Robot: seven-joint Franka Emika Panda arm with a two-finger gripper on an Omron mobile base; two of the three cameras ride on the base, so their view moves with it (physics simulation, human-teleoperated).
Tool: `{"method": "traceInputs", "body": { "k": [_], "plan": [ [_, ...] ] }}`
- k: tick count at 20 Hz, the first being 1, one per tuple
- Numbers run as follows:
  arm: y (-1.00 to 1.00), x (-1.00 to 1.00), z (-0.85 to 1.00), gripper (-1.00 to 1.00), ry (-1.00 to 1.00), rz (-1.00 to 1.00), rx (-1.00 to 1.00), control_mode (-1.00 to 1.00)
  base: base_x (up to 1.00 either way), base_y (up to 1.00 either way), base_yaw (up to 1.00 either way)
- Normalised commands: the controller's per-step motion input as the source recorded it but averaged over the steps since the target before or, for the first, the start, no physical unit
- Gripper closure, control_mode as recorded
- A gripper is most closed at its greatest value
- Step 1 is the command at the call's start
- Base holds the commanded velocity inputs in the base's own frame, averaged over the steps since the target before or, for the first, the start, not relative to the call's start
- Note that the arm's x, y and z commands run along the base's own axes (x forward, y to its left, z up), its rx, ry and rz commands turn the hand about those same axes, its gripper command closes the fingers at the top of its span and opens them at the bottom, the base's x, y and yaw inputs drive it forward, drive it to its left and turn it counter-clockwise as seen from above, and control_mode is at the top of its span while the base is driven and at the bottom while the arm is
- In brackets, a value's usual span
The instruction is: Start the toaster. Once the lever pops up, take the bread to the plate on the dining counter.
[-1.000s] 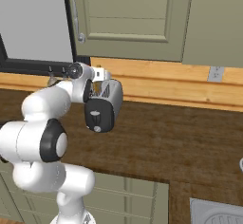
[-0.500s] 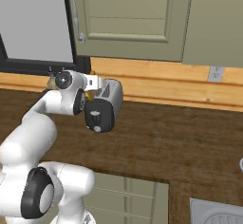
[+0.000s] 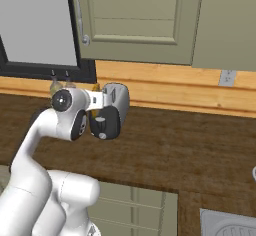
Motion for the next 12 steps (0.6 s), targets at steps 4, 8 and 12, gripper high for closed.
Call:
{"method": "traceInputs", "body": {
  "k": [4,8,12],
  "plan": [
    [-0.01,-0.87,0.03,1.0,0.07,0.0,0.0,-1.0,0.0,0.0,0.0],
    [-0.03,-0.67,0.13,1.0,0.1,-0.02,0.0,-1.0,0.0,0.0,0.0],
    [0.0,-0.59,0.1,1.0,0.12,-0.06,0.0,-1.0,0.0,0.0,0.0]
  ]
}}
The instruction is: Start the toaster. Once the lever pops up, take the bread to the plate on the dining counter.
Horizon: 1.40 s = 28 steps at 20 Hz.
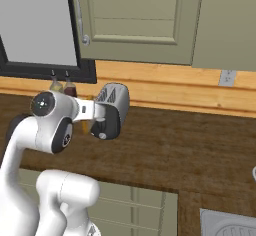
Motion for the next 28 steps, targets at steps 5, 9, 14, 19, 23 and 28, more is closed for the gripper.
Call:
{"method": "traceInputs", "body": {
  "k": [5,9,14,19,23,28],
  "plan": [
    [-0.02,-0.52,0.01,1.0,0.1,-0.07,0.01,-1.0,0.0,0.0,0.0],
    [-0.01,-0.32,0.0,1.0,0.03,-0.01,0.05,-1.0,0.0,0.0,0.0],
    [0.0,-0.36,0.0,1.0,0.0,0.0,0.04,-1.0,0.0,0.0,0.0],
    [0.0,-0.21,0.0,1.0,0.0,0.0,0.0,-1.0,0.0,0.0,0.0],
    [0.0,-0.23,0.0,1.0,0.0,0.0,0.0,-1.0,0.0,0.0,0.0],
    [0.0,-0.23,0.0,1.0,0.0,-0.01,0.0,-1.0,0.0,0.0,0.0]
  ]
}}
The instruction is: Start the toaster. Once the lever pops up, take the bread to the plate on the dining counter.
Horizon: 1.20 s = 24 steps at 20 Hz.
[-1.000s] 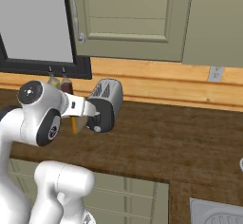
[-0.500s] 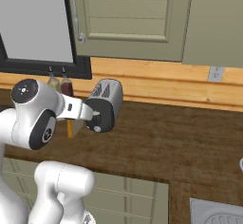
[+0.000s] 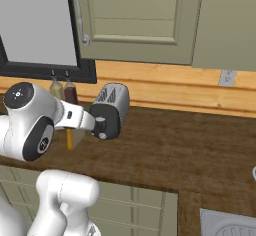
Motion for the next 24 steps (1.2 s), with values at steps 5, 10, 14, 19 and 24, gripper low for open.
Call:
{"method": "traceInputs", "body": {
  "k": [5,10,14,19,24],
  "plan": [
    [0.0,-0.16,0.0,1.0,0.0,-0.04,0.0,-1.0,0.0,0.0,0.0],
    [0.0,0.0,0.0,1.0,0.0,-0.04,0.0,1.0,0.0,0.0,0.0],
    [0.0,0.0,0.0,1.0,0.0,0.0,0.0,1.0,-0.49,0.0,0.02],
    [0.0,0.0,0.0,1.0,0.0,0.0,0.0,1.0,-0.67,0.51,0.35],
    [0.0,0.0,0.0,1.0,0.0,0.0,0.0,1.0,-0.26,0.79,0.75]
  ]
}}
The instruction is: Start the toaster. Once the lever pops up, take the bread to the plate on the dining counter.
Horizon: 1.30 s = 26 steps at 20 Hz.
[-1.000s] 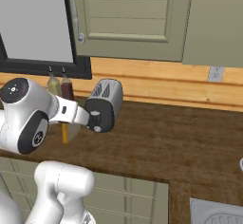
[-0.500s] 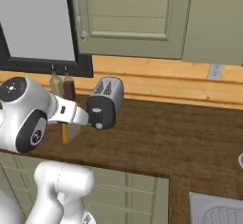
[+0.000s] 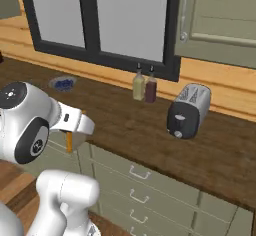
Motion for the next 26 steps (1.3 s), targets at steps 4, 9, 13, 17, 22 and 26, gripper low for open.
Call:
{"method": "traceInputs", "body": {
  "k": [4,9,13,17,22,26],
  "plan": [
    [0.0,0.0,0.0,1.0,0.0,0.0,0.0,1.0,-0.14,0.63,0.9],
    [0.0,0.0,0.0,1.0,0.0,0.0,0.0,1.0,-0.11,0.58,0.89],
    [0.0,0.0,0.0,1.0,0.0,0.0,0.0,1.0,-0.07,0.53,0.89],
    [0.0,0.0,0.0,1.0,0.0,0.0,0.0,1.0,-0.09,0.4,0.94],
    [0.0,0.0,0.0,1.0,0.0,0.0,0.0,1.0,-0.11,0.31,0.98],
    [0.0,0.0,0.0,1.0,0.0,0.0,0.0,1.0,-0.12,0.17,1.0]
  ]
}}
